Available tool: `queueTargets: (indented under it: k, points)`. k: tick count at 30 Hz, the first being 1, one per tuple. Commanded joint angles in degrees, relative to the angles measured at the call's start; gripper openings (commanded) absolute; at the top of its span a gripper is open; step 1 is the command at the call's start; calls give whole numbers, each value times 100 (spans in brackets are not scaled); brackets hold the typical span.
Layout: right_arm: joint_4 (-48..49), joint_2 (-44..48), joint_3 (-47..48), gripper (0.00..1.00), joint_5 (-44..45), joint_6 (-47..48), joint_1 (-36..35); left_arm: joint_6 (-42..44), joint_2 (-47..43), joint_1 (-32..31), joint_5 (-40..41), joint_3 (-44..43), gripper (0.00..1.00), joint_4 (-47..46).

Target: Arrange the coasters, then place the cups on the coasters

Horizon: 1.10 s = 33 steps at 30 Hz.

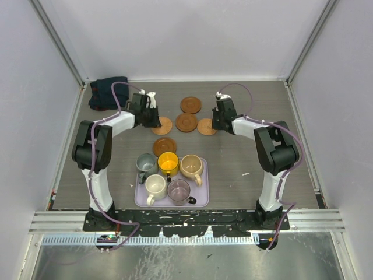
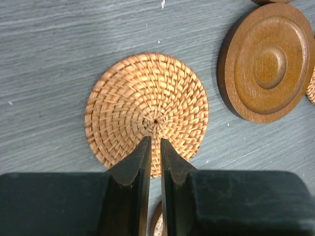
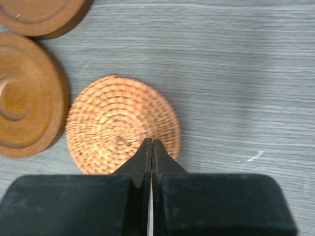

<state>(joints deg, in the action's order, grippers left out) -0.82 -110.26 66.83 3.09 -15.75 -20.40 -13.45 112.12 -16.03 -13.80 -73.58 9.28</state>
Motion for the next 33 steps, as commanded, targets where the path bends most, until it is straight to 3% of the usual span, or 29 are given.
queueTargets:
  k: [1,9,19,23,27,33]
  points:
    - [49,-11,114,1,176,-121,301,43,203,101,-147,-512,14,143]
    - [107,-152,286,1,116,-75,704,20,482,443,-144,-880,14,327]
    - [583,808,55,3,6,147,660,8,116,724,-334,-935,15,-64]
    - [657,1013,-76,9,-228,151,551,-189,-434,719,-432,-399,24,-662]
    - [633,943,-129,15,-324,230,366,-402,-789,674,-547,219,44,-1149]
    - [596,691,-106,13,-364,379,119,-422,-798,394,-444,590,47,-1316]
